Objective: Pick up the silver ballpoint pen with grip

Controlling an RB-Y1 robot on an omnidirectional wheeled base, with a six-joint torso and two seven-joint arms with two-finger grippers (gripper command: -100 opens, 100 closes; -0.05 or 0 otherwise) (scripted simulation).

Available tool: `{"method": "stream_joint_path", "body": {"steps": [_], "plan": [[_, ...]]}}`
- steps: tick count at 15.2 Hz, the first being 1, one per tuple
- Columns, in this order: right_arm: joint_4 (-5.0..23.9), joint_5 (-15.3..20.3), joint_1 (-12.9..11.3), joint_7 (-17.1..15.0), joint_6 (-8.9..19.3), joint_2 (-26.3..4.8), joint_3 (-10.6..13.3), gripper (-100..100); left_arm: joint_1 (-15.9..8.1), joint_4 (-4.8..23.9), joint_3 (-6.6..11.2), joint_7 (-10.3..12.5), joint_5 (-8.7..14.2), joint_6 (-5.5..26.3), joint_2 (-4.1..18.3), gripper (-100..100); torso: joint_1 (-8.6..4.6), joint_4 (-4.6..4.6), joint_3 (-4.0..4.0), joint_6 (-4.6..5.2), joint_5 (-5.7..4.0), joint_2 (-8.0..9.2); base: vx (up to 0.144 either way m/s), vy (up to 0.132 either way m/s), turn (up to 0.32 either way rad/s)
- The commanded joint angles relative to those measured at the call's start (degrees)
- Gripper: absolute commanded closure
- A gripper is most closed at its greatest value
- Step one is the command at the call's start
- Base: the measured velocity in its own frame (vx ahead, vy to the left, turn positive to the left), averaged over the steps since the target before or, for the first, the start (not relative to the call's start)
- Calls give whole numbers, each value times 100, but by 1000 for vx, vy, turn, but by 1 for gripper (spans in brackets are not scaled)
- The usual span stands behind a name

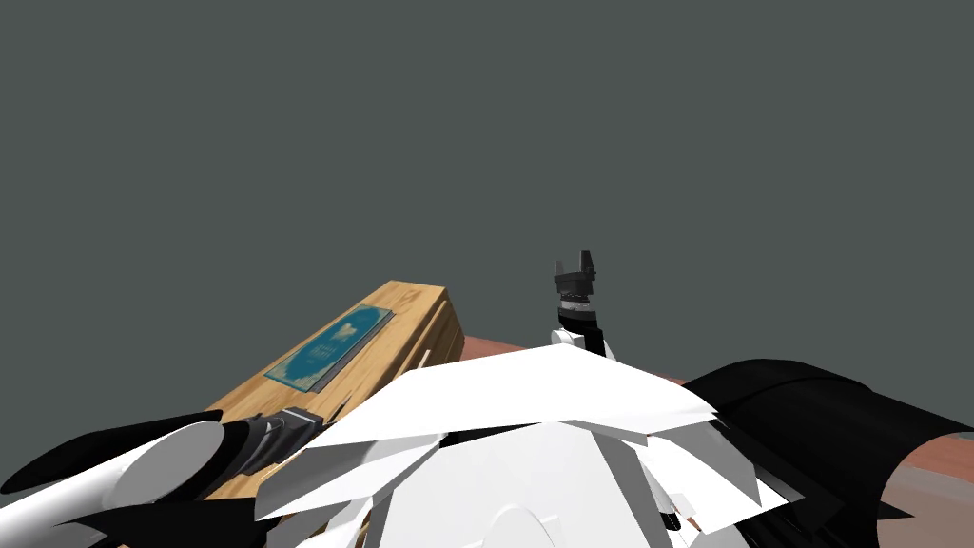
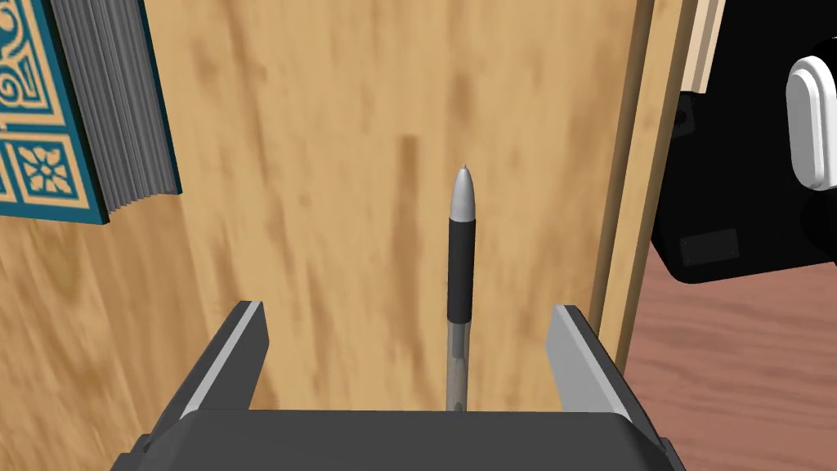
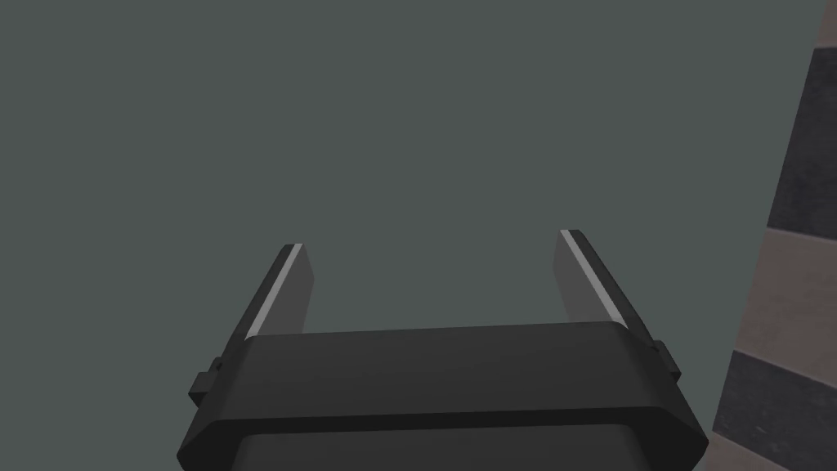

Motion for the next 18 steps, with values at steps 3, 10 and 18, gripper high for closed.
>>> {"method": "stream_joint_path", "body": {"steps": [3, 10, 18], "plan": [[0, 0, 0, 0, 0, 0, 0, 0, 10, 44, 98, 102, 91, 400, 7, -100, 0, -1, -1, 0, 0, -2, 21, 20, -79], [0, 0, 0, 0, 0, 0, 0, 0, 58, 90, 281, 268, 259, 1153, -5, -100, -1, 0, 1, -1, 0, 2, 12, 19, -55], [0, 0, 0, 0, 0, 1, 0, 0, -37, 635, 50, 17, -23, 688, -34, -100, -16, 3, 7, -1, -3, 12, -7, -9, -14]]}}
